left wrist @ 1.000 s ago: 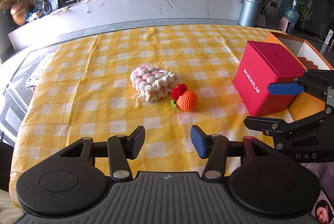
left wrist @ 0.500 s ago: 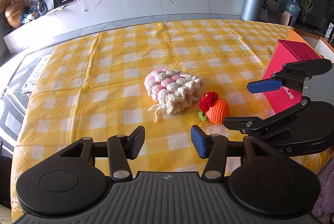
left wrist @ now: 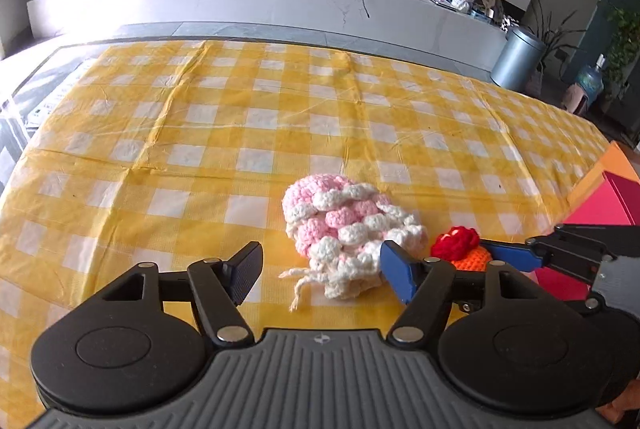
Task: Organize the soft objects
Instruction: 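Grasp the pink crocheted pouch with the left gripper while the right grasps the orange ball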
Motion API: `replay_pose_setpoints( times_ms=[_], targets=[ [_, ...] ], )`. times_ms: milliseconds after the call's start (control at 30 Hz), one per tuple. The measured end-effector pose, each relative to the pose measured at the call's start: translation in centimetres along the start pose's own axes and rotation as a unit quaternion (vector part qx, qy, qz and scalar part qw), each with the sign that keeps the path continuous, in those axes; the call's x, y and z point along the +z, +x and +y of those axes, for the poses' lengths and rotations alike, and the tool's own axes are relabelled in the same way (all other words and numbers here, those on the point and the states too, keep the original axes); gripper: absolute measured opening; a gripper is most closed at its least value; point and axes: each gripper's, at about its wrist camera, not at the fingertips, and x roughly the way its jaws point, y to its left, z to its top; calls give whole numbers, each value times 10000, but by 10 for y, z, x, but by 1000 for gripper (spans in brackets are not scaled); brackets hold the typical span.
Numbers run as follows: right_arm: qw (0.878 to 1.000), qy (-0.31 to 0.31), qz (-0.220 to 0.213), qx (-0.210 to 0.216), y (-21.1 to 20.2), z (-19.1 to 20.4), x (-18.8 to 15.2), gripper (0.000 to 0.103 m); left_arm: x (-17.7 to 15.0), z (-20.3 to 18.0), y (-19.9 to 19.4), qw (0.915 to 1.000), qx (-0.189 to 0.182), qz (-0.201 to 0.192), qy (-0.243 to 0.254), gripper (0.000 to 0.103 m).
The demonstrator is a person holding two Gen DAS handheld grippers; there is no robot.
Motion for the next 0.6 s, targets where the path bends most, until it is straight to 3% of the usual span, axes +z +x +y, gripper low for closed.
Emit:
replay_pose_setpoints(
  times_ms=[100,200,400,500,567,600],
  targets=[
    [9996,83,18,-266,6,-8,5,40,5,6,16,9988,22,136,-464,81],
    [9994,247,127,-183,16,-13,4,40,4,10,28,9962,1,241,-834,83],
    [9997,207,54,-140,17,-12,-1,40,1,5,36,9956,63,186,-912,88],
    [9996,246,80,-99,17,-14,0,40,1,-7,36,9976,110,121,-677,74],
    [9996,240,97,-90,18,-14,0,40,1,-16,35,9985,164,94,-521,56],
    [9997,222,112,-82,18,-14,0,40,2,-20,34,9987,243,80,-446,54]
  ],
)
